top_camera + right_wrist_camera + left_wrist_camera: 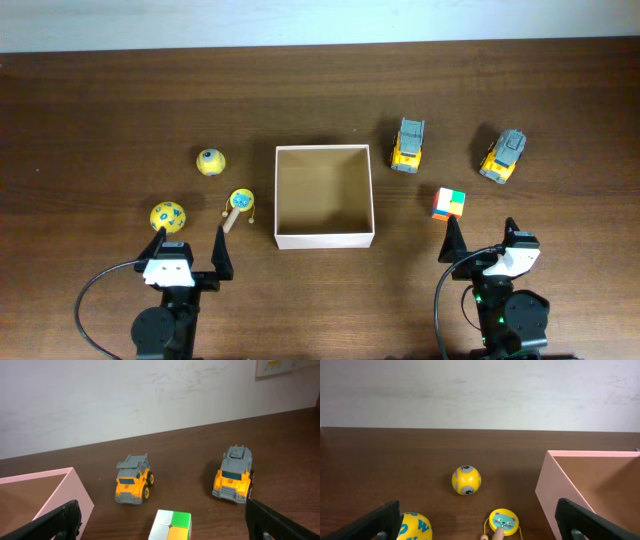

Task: Pack container

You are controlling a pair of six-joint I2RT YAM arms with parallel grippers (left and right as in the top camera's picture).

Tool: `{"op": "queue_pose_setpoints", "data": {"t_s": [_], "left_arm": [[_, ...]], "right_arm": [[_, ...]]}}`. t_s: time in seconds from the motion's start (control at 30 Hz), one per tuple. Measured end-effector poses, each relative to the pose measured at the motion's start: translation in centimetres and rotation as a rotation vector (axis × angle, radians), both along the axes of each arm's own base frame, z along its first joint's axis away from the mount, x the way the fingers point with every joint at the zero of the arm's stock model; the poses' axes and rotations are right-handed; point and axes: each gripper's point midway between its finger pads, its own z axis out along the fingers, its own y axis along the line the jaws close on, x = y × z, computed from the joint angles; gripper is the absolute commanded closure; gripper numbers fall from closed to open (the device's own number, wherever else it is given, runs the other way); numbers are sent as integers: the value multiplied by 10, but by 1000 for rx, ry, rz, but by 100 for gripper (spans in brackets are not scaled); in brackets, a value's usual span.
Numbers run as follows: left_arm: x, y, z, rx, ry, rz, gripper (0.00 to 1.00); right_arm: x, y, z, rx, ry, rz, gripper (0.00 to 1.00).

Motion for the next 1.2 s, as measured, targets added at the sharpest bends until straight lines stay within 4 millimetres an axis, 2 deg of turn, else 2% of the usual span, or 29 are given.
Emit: {"op": "queue_pose_setpoints", "data": {"t_s": [0.67, 0.73, 0.87, 0.97, 1.2], "left_arm": [[0, 0, 0, 0, 0, 0, 1], [0, 0, 0, 0, 0, 0, 1], [0, 0, 0, 0, 0, 0, 1], [0, 0, 0, 0, 0, 0, 1], [0, 0, 0, 0, 0, 0, 1]], "right_arm": [[-3, -1, 2, -2, 32, -2, 1], [-7, -1, 15, -4, 53, 0, 1], [-18, -1, 60, -7, 85, 3, 1], [-23, -1, 86, -13, 173, 4, 1], [-16, -1, 108, -35, 461, 4, 2]]}}
